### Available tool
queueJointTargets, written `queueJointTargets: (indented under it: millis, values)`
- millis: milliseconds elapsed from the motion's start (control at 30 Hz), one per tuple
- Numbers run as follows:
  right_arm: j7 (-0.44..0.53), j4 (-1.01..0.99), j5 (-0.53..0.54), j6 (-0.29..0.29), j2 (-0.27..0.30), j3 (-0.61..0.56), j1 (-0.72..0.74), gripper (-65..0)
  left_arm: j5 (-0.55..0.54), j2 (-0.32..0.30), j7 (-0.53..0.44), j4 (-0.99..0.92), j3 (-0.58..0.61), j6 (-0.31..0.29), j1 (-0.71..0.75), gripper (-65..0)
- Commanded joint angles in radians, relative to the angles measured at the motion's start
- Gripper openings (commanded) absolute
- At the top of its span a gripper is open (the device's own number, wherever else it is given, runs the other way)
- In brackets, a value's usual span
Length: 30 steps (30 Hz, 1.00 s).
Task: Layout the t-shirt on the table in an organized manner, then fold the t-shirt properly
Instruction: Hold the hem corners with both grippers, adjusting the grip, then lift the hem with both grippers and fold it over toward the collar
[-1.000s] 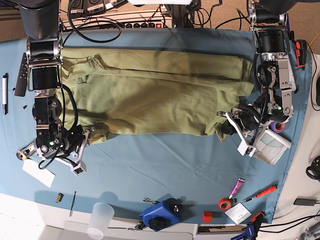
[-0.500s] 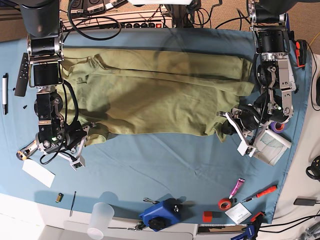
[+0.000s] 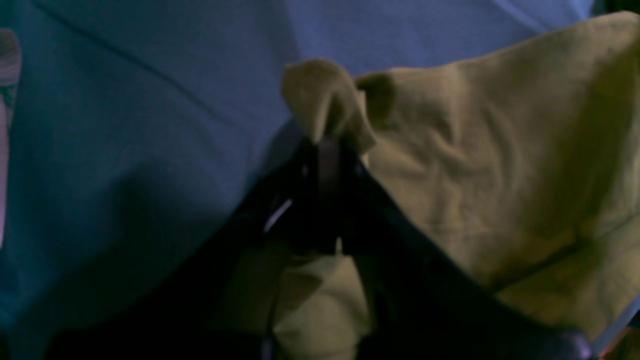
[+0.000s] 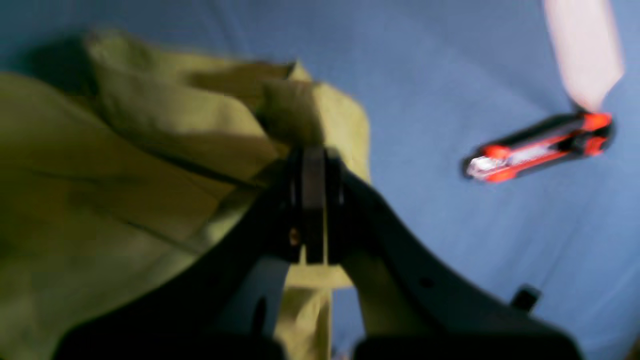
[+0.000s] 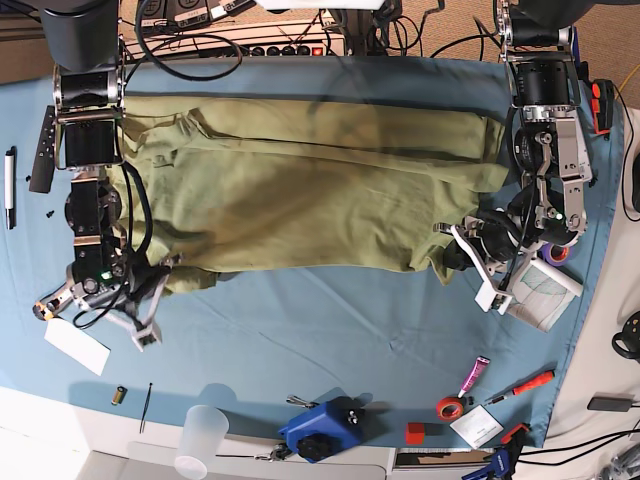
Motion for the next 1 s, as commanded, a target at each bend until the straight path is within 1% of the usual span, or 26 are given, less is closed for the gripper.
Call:
queueJointTargets:
  millis: [0,100,333,433,567,667,733,800,967]
  values:
    - [0.016,0.049,-0.003,0.001,0.014,0.016,0.028,-65.0,-0.016,-0.007,-0.021,0.02,-0.002,-0.001,-0.02,-65.0]
    - [0.014,0.11,-0.003,0.001,0.014,0.041,0.016,-65.0,-0.015,-0.008,-0.021,0.02,-0.002,-0.001,-0.02,-65.0]
    - [0.007,0.114,-0.003,0.001,0.015,0.083,-0.052,-65.0,-0.016,-0.008,-0.015,0.02,-0.002,-0.001,-0.019,-65.0]
    - [0.003,0.115,-0.002,0.001,0.014,0.112,-0.093,-65.0,-0.026,-0.008,0.038,0.02,-0.002,-0.001,-0.02,-65.0]
    - [0.005,0.162,0.01,0.001,0.014,0.187,-0.159,-65.0,-0.058,-0.008,0.119,0.024,-0.002,0.0,-0.019,-65.0]
    - [0.004,0.267,0.047,0.006,0.014,0.258,-0.221,-65.0,-0.096,-0.008,0.123,0.046,-0.016,0.002,-0.011,-65.0]
    - [0.006,0.33,0.05,0.013,0.014,0.297,-0.266,-65.0,-0.106,-0.008,0.13,0.075,-0.03,0.019,-0.008,-65.0]
    - [0.016,0.365,0.05,0.013,0.014,0.328,-0.313,-65.0,-0.105,-0.008,0.148,0.107,-0.046,0.017,-0.003,-65.0]
    - [0.037,0.416,0.05,0.012,0.014,0.386,-0.415,-65.0,-0.106,-0.008,0.145,0.151,-0.076,0.015,0.031,-65.0]
